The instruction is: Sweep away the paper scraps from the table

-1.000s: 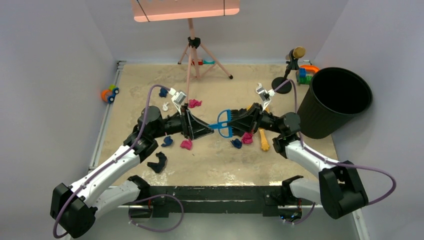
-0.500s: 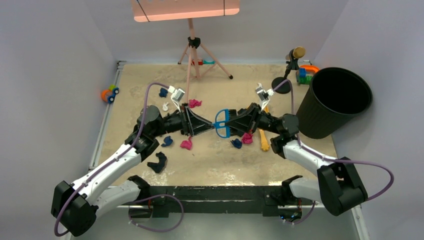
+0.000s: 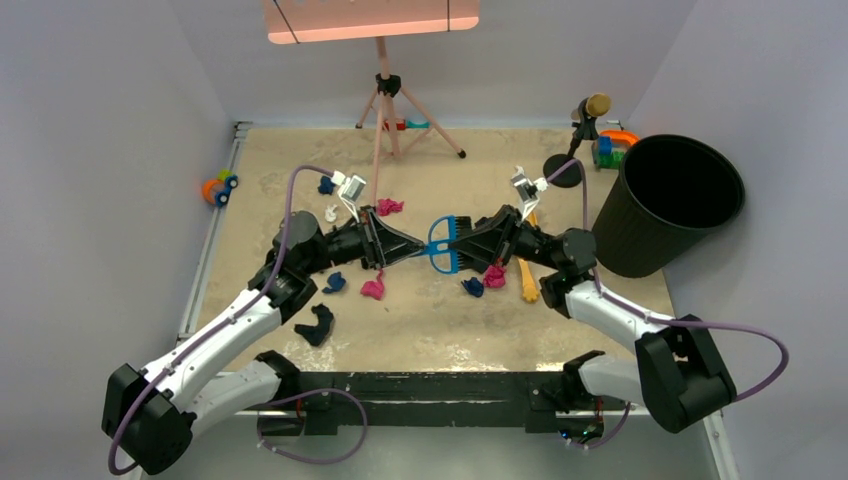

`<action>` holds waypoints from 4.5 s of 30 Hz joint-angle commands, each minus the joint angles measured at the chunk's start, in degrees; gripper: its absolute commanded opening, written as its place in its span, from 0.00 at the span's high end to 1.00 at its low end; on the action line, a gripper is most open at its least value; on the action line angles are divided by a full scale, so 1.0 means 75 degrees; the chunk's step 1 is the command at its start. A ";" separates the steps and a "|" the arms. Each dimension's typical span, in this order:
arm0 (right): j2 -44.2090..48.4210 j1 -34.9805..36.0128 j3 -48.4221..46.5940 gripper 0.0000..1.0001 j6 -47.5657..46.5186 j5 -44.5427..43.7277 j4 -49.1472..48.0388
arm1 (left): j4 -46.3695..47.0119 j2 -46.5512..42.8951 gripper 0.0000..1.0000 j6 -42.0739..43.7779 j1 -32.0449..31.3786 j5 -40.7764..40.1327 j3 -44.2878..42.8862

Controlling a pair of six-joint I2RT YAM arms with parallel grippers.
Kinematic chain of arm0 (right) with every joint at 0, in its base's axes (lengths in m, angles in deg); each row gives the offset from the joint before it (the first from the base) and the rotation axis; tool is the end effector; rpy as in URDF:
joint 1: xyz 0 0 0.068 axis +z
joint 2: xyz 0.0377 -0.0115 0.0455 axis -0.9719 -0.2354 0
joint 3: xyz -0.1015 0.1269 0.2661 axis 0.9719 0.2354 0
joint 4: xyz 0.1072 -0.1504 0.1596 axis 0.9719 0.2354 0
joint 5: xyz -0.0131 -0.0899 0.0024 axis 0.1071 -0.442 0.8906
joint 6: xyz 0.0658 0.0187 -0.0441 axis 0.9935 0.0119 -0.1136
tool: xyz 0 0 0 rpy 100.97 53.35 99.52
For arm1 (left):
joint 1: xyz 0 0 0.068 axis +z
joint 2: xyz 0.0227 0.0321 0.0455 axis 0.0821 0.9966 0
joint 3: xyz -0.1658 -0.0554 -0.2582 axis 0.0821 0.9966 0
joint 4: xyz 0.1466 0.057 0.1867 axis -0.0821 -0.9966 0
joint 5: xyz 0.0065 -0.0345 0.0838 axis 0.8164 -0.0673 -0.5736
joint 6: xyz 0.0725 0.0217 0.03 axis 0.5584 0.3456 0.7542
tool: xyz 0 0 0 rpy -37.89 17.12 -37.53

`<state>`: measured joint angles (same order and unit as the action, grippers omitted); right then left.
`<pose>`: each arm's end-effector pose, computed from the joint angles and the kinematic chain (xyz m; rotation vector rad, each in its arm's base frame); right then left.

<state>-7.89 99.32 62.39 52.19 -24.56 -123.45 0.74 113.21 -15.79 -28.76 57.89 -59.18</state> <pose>0.1860 0.1383 0.3419 -0.4641 1.4401 1.7244 0.1546 -0.1506 0.3620 0.3010 1.7650 -1.5683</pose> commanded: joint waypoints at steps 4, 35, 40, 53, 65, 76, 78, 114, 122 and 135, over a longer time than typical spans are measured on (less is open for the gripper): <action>0.0319 0.0005 -0.0021 1.00 -0.0289 -0.0681 0.0082 | -0.0162 -0.0337 1.00 0.0156 0.0116 -0.0242 0.0020; -0.0014 0.0220 -0.0102 1.00 -0.0113 -0.0680 -0.0068 | -0.0068 -0.0417 0.68 0.0143 0.0133 -0.0015 -0.0001; -0.0076 0.0272 -0.0117 1.00 -0.0142 -0.0692 -0.0075 | -0.0057 -0.0388 0.68 0.0135 0.0132 0.0007 -0.0026; 0.0204 0.0258 -0.0281 0.37 -0.0726 -0.0908 0.1349 | -0.0145 -0.0378 1.00 0.0169 0.0149 -0.0251 0.0160; 0.3139 0.0207 -0.1035 0.12 -0.4448 -0.6860 0.9417 | -0.3088 -0.0887 1.00 0.1161 0.0666 -0.1510 0.0207; 0.0429 0.0516 -0.2326 0.15 -0.4498 -1.0473 1.2243 | -0.5353 -0.1500 1.00 0.1163 0.0666 -0.3982 -0.0250; 0.0070 0.0605 -0.2398 0.15 -0.4465 -1.0726 1.2320 | -0.5997 -0.1474 1.00 0.1167 0.0667 -0.4295 -0.0604; -0.2192 0.0293 -0.3900 0.97 -0.4186 -1.0775 1.3565 | -0.8768 -0.2950 1.00 0.3547 0.0666 -0.6649 -0.2139; -0.1510 0.1745 -0.4806 0.96 -0.5861 -0.9706 1.3376 | -0.8699 -0.3165 1.00 0.3622 0.0666 -0.6830 -0.1988; -0.3795 0.3215 -0.5675 0.87 -0.5347 -0.7927 1.1255 | -0.8676 -0.3406 1.00 0.3763 0.0666 -0.7127 -0.1763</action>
<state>-32.39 121.59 21.96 9.76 -85.32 -33.66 -66.82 87.82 10.51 -24.17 5.74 -72.67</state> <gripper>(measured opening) 0.263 0.114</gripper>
